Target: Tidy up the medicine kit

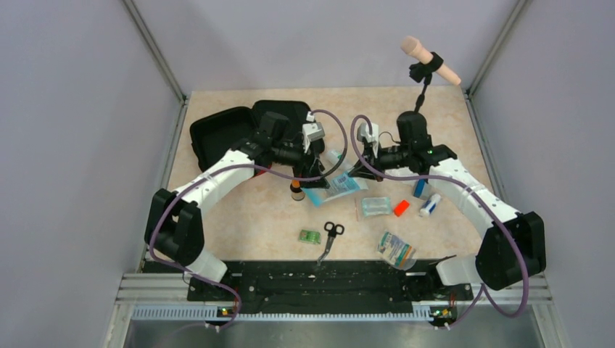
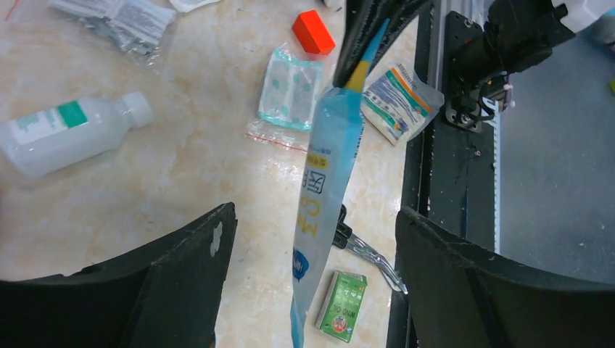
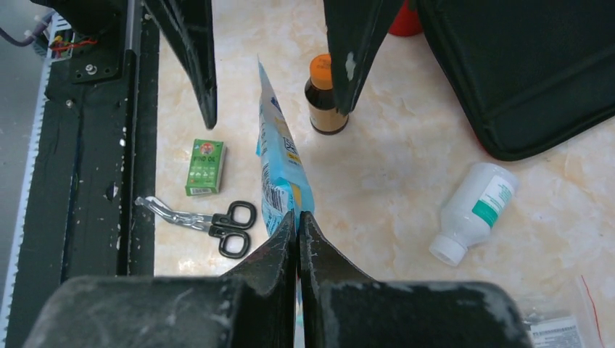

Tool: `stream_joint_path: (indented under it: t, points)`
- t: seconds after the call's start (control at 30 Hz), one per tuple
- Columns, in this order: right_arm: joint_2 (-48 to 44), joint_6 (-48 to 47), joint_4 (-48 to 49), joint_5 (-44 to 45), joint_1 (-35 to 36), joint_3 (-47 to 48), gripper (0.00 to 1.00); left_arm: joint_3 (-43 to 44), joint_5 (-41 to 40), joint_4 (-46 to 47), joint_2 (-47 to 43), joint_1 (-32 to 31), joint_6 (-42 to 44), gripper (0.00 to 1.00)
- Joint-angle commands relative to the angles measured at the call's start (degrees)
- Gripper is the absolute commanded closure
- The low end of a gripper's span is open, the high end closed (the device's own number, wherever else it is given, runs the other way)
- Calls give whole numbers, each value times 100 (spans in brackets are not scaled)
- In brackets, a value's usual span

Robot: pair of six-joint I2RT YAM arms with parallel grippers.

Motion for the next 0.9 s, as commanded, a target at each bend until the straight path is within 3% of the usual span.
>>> stream_joint_path:
  t: [0.0, 0.13, 0.27, 0.3, 0.4, 0.43, 0.57, 0.67, 0.77, 0.87]
  points:
    - [-20, 153, 141, -359, 69, 385, 100, -154, -10, 218, -18, -186, 290, 19]
    - [4, 503, 425, -478, 67, 346, 100, -422, -393, 703, -68, -214, 17, 32]
    - [24, 1000, 787, -645, 66, 250, 100, -427, -168, 665, 14, -223, -30, 46]
    - [31, 1141, 900, -660, 65, 218, 100, -413, -122, 658, 50, -232, -31, 54]
    - [56, 1295, 1014, -612, 67, 146, 100, -300, -28, 434, 151, -241, 31, 94]
    - [73, 1330, 1014, -528, 72, 139, 100, -257, -23, 346, 166, -235, 64, 100]
    - [76, 1622, 1040, -197, -2, 154, 62, -178, -175, 2, 10, -195, 98, 100]
    - [-36, 2107, 1217, -175, -324, 164, 52, -113, -376, -205, -260, 29, -230, 100]
    - [-113, 3334, 1863, -329, -943, 99, 45, -49, -860, -338, -631, 449, -786, 100]
    - [-67, 4209, 2078, -363, -1383, 40, 44, 49, -1294, -517, -1067, 1002, -976, 100]
